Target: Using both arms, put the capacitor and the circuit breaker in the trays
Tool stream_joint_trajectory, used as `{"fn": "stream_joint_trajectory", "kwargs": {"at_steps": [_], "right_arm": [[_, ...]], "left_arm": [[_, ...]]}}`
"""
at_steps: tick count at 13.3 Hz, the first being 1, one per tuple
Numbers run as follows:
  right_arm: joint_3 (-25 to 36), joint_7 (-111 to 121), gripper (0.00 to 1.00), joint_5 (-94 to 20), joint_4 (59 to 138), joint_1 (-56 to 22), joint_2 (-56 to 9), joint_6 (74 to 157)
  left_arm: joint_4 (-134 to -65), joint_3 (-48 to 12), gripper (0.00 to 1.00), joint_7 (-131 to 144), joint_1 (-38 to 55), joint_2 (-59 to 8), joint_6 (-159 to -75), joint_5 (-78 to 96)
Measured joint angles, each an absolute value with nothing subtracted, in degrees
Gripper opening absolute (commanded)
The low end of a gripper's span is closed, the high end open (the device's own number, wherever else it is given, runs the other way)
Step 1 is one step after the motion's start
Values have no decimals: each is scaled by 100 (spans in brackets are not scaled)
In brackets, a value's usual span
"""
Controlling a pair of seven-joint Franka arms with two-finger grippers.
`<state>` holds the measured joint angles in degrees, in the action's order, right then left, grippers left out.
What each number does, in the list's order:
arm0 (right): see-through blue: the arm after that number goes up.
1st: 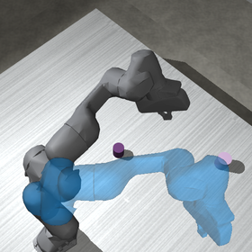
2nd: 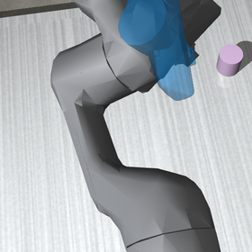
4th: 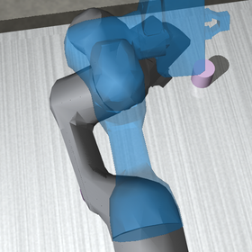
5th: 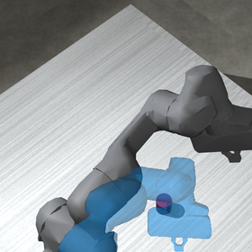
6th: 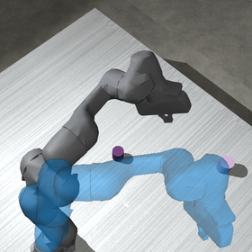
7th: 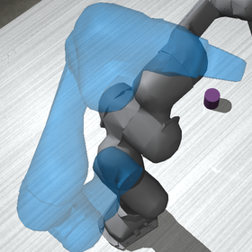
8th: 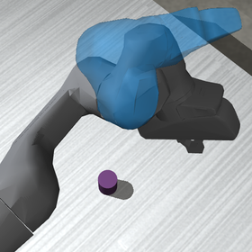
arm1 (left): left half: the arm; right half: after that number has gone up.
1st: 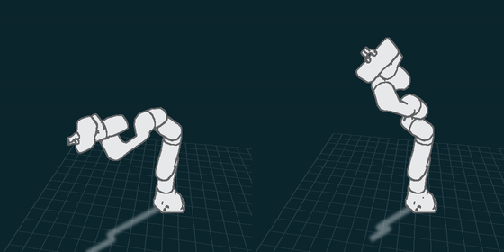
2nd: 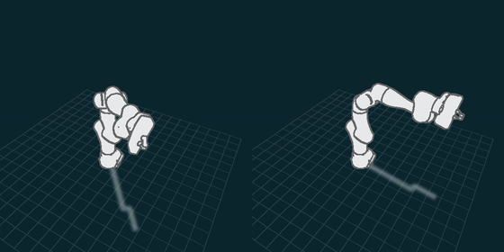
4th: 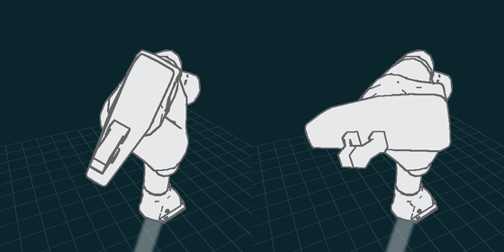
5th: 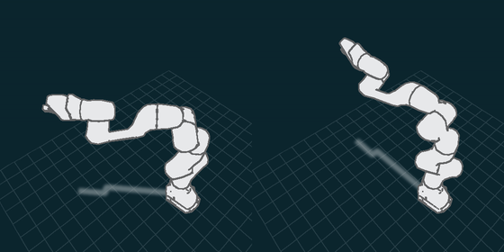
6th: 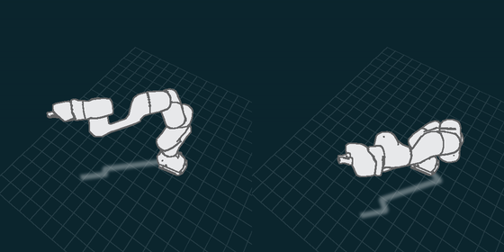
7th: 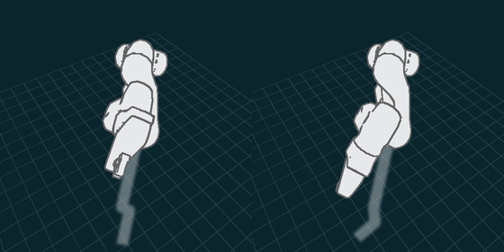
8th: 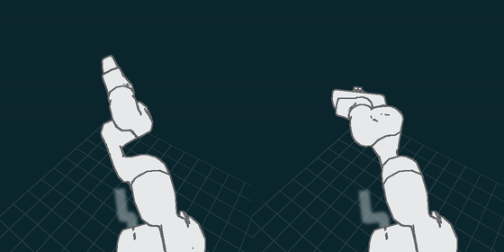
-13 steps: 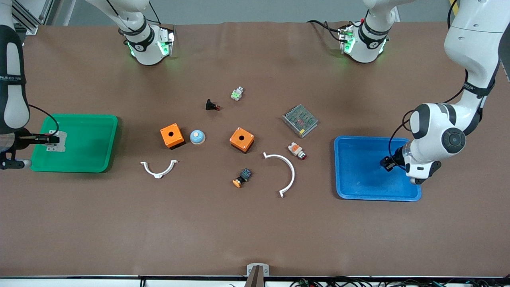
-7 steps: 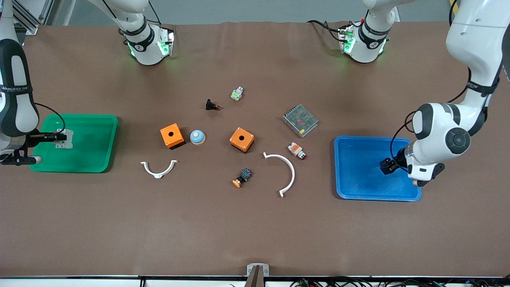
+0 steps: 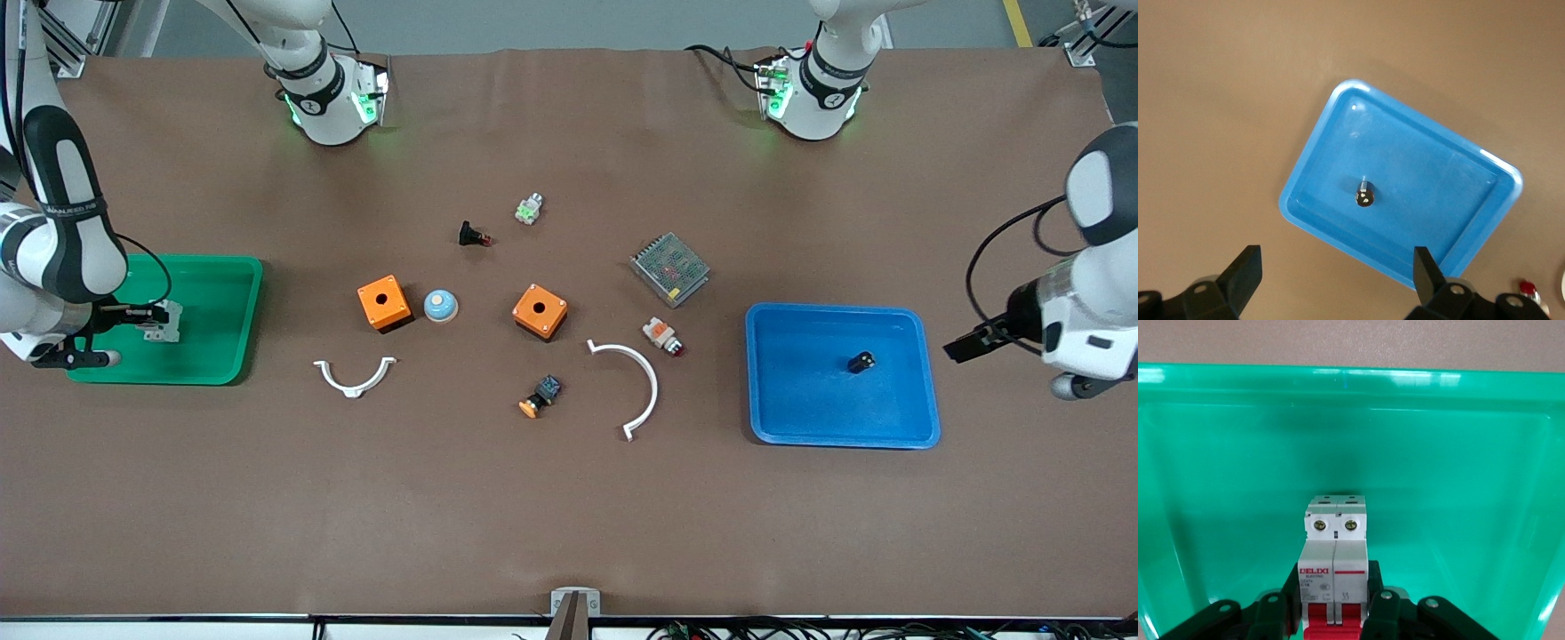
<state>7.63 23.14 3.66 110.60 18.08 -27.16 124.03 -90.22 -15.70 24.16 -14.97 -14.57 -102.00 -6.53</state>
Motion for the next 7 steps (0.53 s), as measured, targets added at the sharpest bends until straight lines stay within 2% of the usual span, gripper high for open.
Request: {"fn": "stream_joint_trajectory", "kwargs": {"at_steps": [1,2,3,7], "right_arm": [[762,2315,60,366,11065,1810,-2716,12413],[762,2315,95,366,11068,1815,-2716,12414],[762,2315,100,366,11069,1828,-2716,12413],[752,2316,100,366,11006,1852,-2521,12033]], "left_arm": [[-8830,-1568,100,2007,-1502,-1398,-10058,-653],[-8713,-1563,100,1676,-1506,-1299,-9940,-653],[-8652,-1558,100,1440,-1509,-1163,-9804,-653],[-8612,-1560,100,827,-1504,-560,-9418,-653]]}}
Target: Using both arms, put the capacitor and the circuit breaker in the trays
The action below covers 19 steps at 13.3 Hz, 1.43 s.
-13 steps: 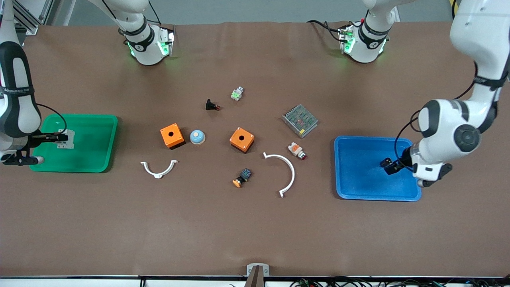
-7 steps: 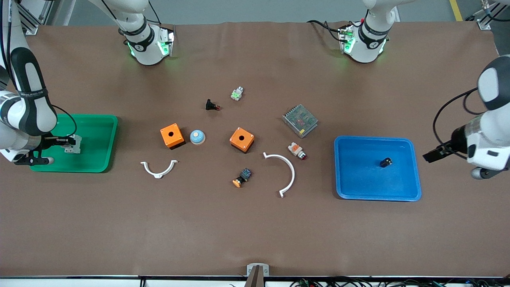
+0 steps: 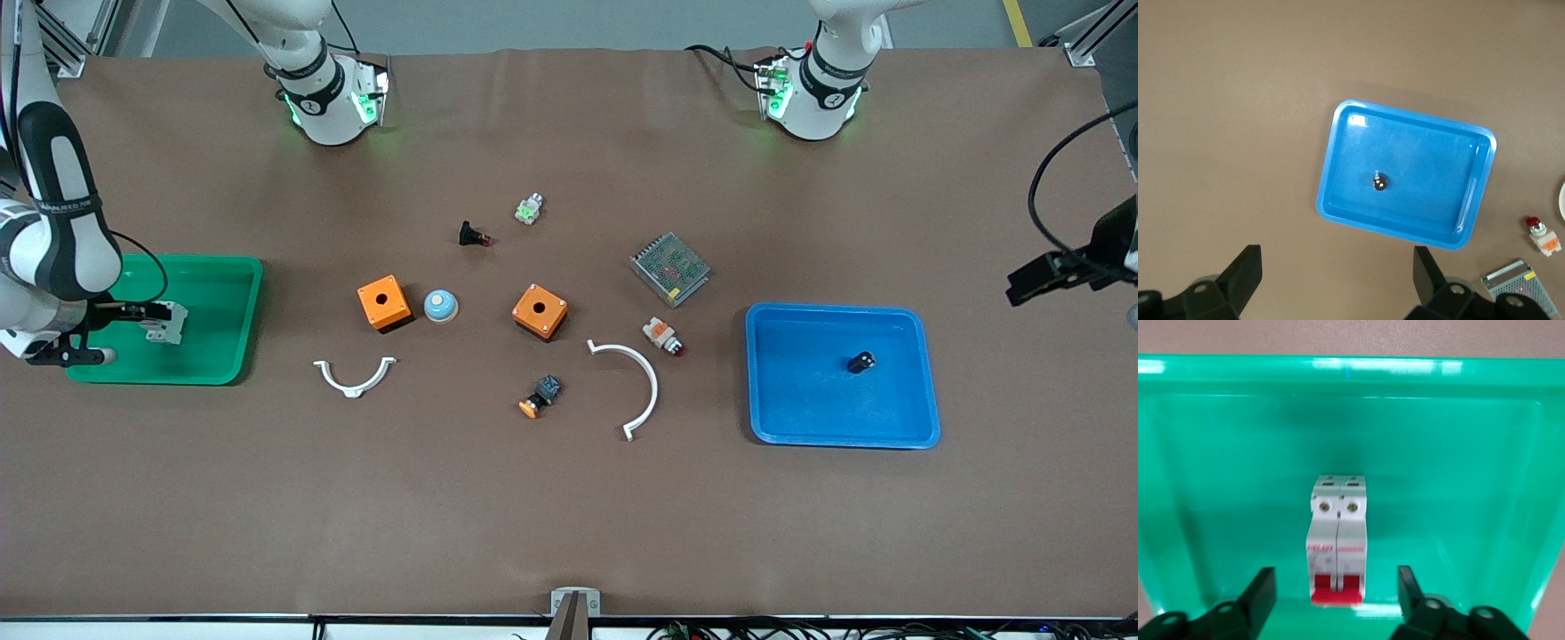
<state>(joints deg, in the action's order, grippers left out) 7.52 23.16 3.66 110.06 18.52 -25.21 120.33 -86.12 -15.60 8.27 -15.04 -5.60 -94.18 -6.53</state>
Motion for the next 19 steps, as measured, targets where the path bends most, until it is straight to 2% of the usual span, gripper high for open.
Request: {"fn": "stream_joint_trajectory", "kwargs": {"at_steps": [3,6,8,13,19], "right_arm": [[641,2275,100,363,10871,1762,-1848,11344],[575,1547,100,359,10858,1281,-1007,10655],[558,1032,100,359,10863,889,-591,10288],[530,11,100,359,10765,-17,259,9564],[539,-51,100,-4,10060,-222,380,9049]], "left_arm": [[-8621,-1438,100,512,-1295,-291,-9185,-653],[-8654,-457,100,482,-207,-157,-8874,-511],[-8769,-80,100,478,94,-43,-8825,-356],[-8952,-23,100,468,98,149,-8822,-317],[-9009,-26,100,468,122,149,-8857,-314]]}}
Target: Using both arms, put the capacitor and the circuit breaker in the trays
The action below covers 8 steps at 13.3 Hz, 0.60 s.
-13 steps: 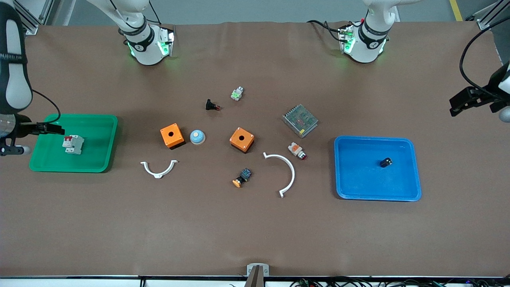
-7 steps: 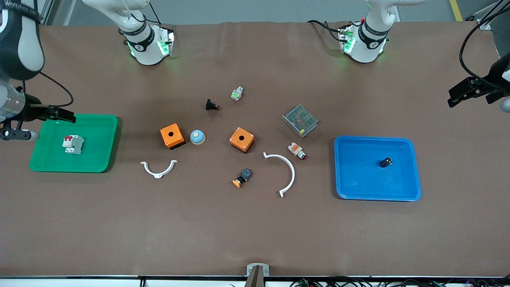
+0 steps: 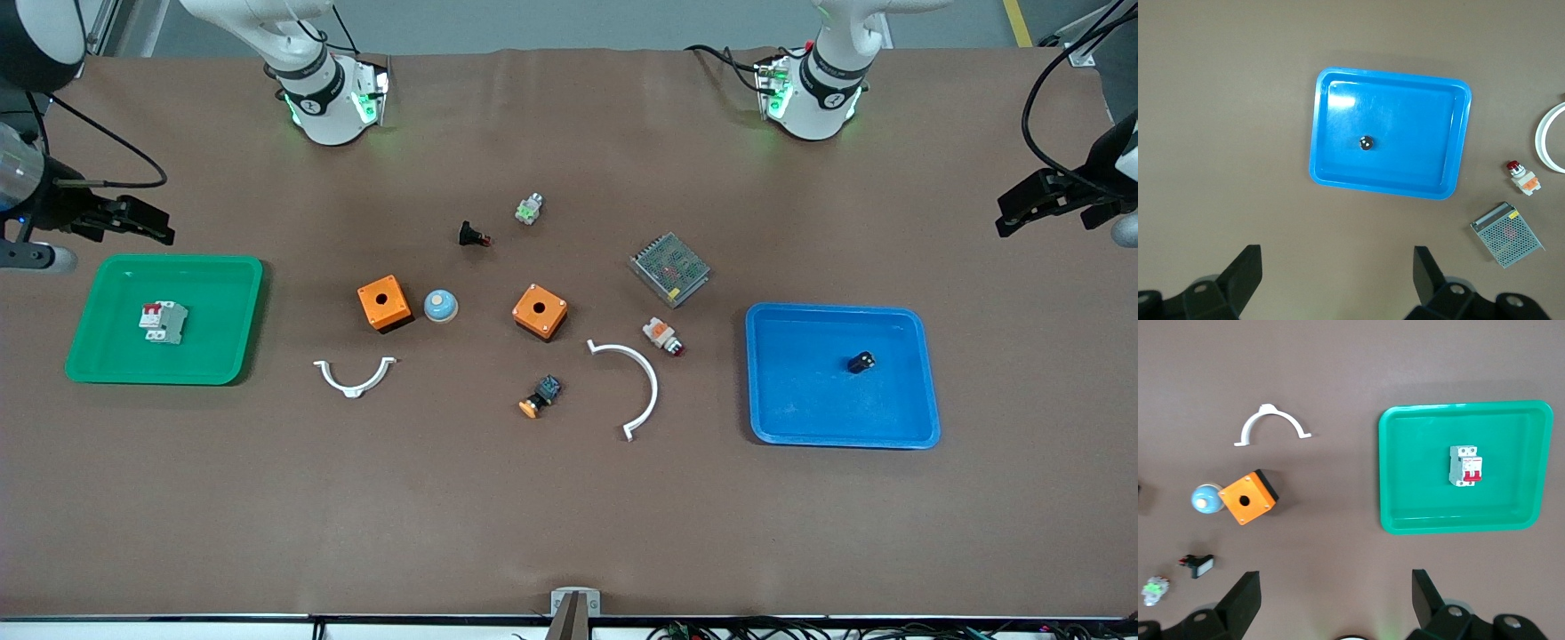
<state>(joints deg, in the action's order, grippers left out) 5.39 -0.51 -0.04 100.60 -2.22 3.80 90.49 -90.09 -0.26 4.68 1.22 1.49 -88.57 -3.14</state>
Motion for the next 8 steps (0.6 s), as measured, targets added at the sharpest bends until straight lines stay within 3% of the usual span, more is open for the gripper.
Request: {"fn": "stream_joint_trajectory", "kwargs": {"at_steps": [8], "right_arm": [[613,-47,100,-25,9520,-219,371,8970]], "left_arm": [[-9012,-28,100,468,142,150,-8896,-308]]}}
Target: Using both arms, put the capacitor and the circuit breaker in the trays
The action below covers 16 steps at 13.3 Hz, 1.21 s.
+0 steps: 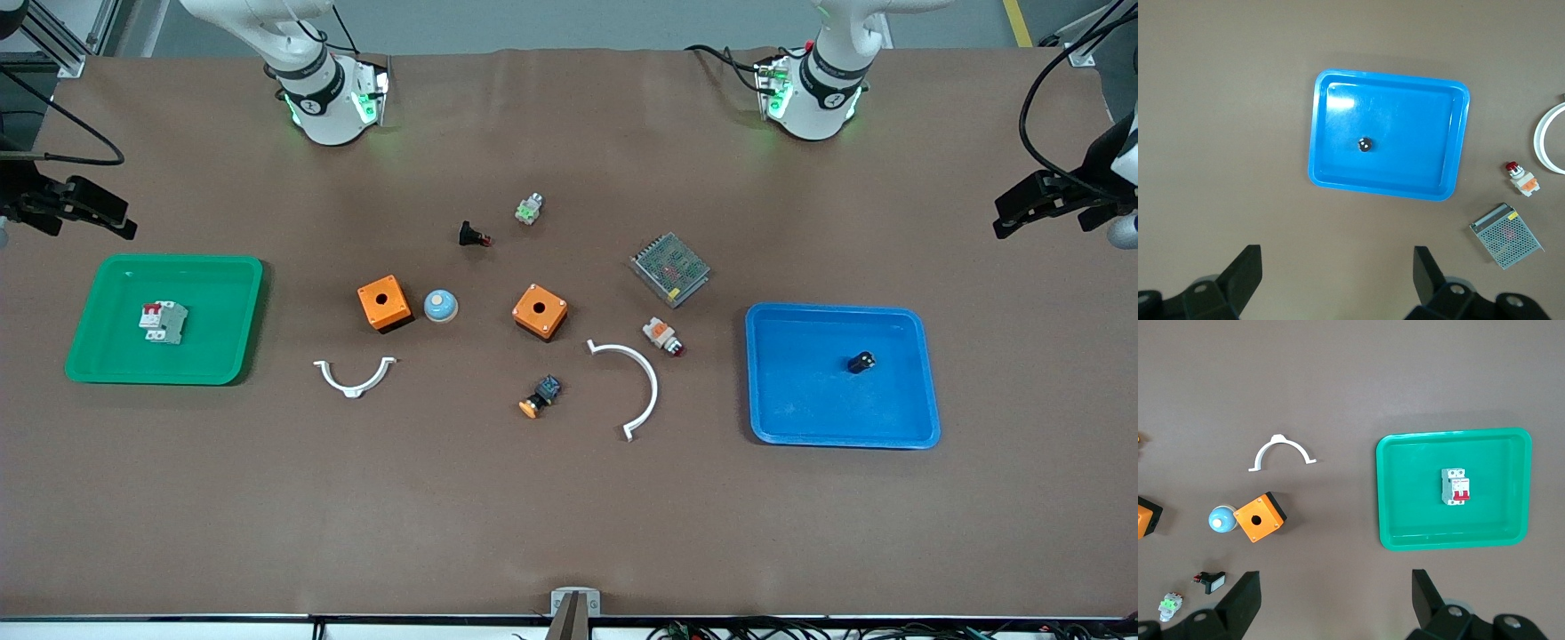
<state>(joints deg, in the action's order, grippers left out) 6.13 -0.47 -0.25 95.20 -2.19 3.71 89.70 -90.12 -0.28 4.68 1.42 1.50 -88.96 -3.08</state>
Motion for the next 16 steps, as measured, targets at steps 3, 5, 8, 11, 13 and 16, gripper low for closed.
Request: {"fn": "stream_joint_trajectory", "kwargs": {"at_steps": [3,5,8,11,13,16], "right_arm": [[625,-47,100,-25,9515,-219,354,8969],[629,-47,100,-25,9512,-219,348,8969],[629,-47,100,-25,9505,-219,347,8969],[629,-47,100,-25,9504,-219,347,8970],[629,-47,100,-25,9504,-219,345,8971],[629,-47,100,-25,9503,-219,344,8973]], "left_arm": [[-9012,-91,100,468,145,150,-8898,-296],[-9012,-124,100,468,147,150,-8893,-294],[-9014,-123,100,468,141,150,-8821,-88],[-9015,-123,100,468,141,150,-8719,-21],[-9015,-123,100,468,141,151,-8631,-21],[-9014,-119,100,468,141,162,-8568,-21]]}}
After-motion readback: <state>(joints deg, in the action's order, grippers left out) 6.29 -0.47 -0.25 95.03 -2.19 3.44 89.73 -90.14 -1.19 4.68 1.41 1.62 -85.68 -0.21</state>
